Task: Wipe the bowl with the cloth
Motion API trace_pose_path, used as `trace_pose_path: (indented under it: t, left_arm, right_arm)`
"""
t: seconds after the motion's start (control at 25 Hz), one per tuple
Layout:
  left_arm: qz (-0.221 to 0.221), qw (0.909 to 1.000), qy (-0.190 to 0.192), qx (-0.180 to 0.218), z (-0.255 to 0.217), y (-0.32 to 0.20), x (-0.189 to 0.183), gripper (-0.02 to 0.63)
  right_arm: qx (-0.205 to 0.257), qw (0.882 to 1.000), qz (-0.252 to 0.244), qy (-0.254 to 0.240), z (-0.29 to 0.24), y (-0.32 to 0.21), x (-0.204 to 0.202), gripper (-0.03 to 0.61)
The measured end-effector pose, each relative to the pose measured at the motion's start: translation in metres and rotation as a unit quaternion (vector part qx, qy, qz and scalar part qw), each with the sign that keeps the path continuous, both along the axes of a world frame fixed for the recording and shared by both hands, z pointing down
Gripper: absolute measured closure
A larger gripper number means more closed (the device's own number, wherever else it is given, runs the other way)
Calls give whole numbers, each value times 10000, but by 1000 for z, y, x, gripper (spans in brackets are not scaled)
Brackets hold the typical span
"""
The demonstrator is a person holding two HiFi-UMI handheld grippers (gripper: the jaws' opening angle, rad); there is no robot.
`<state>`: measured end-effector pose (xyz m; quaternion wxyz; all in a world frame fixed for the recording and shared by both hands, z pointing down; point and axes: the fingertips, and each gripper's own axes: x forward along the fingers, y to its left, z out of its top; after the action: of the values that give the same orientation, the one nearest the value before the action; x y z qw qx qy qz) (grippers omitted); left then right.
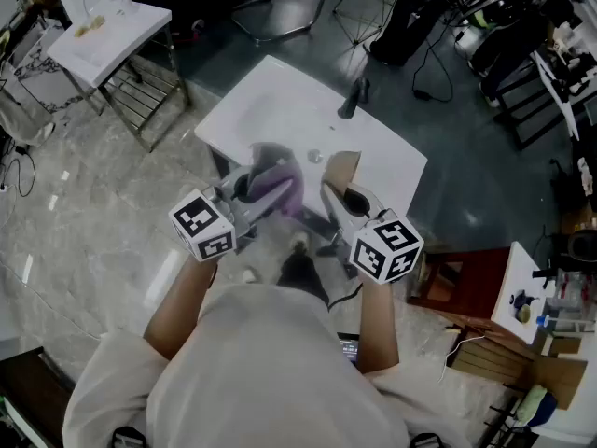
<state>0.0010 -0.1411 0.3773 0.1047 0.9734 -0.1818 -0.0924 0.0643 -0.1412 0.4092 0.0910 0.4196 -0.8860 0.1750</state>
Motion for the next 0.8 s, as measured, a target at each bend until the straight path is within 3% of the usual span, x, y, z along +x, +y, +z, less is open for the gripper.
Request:
trace_pose_path:
  t: [0.08, 0.28, 0.52, 0.6, 0.8]
  left_arm:
    - [-180, 9987, -430, 228, -1, -3, -3, 551]
    - [-380, 9935, -941, 515, -9, -5, -11, 548]
    - [-914, 9709, -1970, 1008, -10, -15, -23, 548]
    - [-1036, 9660, -2060, 1167, -16, -17, -26, 548]
    - [-829, 9703, -1833, 1341, -33, -7, -14, 548]
  right_arm:
    - [45, 9997, 123, 200, -1, 1, 8, 554]
    - [201, 9977, 391, 513, -10, 3, 28, 554]
    - [419, 9930, 606, 925, -22, 5, 48, 554]
    - [440, 9929, 622, 909, -25, 5, 50, 554]
    - [446, 9959, 437, 651, -31, 9, 42, 554]
